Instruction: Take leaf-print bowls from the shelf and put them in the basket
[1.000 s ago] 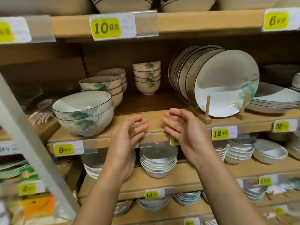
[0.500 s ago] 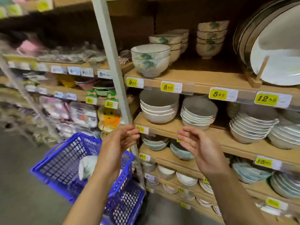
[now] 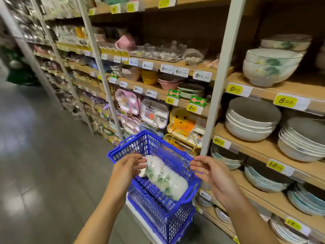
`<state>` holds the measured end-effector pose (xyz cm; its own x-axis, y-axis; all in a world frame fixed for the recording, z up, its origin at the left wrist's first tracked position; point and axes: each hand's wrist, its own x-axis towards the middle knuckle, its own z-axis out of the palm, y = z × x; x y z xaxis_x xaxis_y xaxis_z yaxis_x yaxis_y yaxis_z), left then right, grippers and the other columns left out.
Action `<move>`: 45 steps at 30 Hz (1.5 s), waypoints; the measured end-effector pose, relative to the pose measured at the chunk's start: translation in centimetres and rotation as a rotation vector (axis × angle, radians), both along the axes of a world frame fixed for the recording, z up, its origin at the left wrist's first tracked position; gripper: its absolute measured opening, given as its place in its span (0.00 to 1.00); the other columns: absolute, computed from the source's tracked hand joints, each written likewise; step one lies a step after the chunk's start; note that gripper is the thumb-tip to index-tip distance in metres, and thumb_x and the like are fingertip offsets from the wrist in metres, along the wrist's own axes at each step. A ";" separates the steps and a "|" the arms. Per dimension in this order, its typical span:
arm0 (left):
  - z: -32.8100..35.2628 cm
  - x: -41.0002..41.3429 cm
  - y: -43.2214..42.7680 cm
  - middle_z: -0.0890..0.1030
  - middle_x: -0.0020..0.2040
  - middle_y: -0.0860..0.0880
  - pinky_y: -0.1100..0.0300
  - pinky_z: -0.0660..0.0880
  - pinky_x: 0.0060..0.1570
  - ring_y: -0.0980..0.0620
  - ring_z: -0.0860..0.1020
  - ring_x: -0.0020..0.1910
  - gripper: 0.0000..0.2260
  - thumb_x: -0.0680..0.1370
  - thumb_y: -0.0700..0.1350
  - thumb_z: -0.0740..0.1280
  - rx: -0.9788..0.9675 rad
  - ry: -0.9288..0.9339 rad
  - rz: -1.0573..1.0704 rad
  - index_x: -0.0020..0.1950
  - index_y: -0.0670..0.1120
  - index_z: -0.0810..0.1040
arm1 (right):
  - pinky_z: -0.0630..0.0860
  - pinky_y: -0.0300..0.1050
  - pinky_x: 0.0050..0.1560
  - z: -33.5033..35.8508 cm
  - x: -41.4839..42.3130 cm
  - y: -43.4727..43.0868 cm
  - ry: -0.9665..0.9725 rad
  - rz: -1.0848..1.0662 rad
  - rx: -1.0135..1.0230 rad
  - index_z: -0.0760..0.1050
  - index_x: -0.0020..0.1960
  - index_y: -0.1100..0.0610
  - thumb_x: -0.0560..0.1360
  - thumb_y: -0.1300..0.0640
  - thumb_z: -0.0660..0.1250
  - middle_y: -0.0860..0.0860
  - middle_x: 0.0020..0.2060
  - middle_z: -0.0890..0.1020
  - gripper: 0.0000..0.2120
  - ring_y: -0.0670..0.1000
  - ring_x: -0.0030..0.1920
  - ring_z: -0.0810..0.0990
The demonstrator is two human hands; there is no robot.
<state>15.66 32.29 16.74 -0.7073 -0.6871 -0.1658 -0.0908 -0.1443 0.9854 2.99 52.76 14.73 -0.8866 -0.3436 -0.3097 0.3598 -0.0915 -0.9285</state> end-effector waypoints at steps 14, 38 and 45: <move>-6.4 1.8 -16.6 0.83 0.45 0.47 0.59 0.71 0.42 0.51 0.79 0.41 0.11 0.81 0.40 0.58 -0.049 -0.241 -0.050 0.45 0.47 0.79 | 0.63 0.39 0.32 -9.7 0.6 -19.1 -0.131 0.084 0.344 0.77 0.43 0.60 0.76 0.62 0.63 0.55 0.34 0.78 0.05 0.49 0.32 0.73; -24.3 -23.2 -29.1 0.72 0.36 0.47 0.55 0.65 0.41 0.43 0.73 0.44 0.08 0.78 0.44 0.60 -0.530 -0.911 -0.710 0.39 0.45 0.71 | 0.74 0.44 0.51 -28.5 -10.5 -36.0 -0.204 0.294 1.137 0.72 0.65 0.65 0.79 0.54 0.62 0.58 0.60 0.80 0.19 0.58 0.60 0.79; -33.1 -26.3 -30.4 0.79 0.61 0.35 0.51 0.73 0.57 0.37 0.77 0.60 0.16 0.80 0.44 0.62 -0.466 -0.996 -0.894 0.67 0.39 0.69 | 0.77 0.47 0.52 -33.0 -11.7 -39.9 -0.296 0.084 1.200 0.77 0.58 0.61 0.79 0.56 0.59 0.57 0.55 0.83 0.13 0.58 0.56 0.81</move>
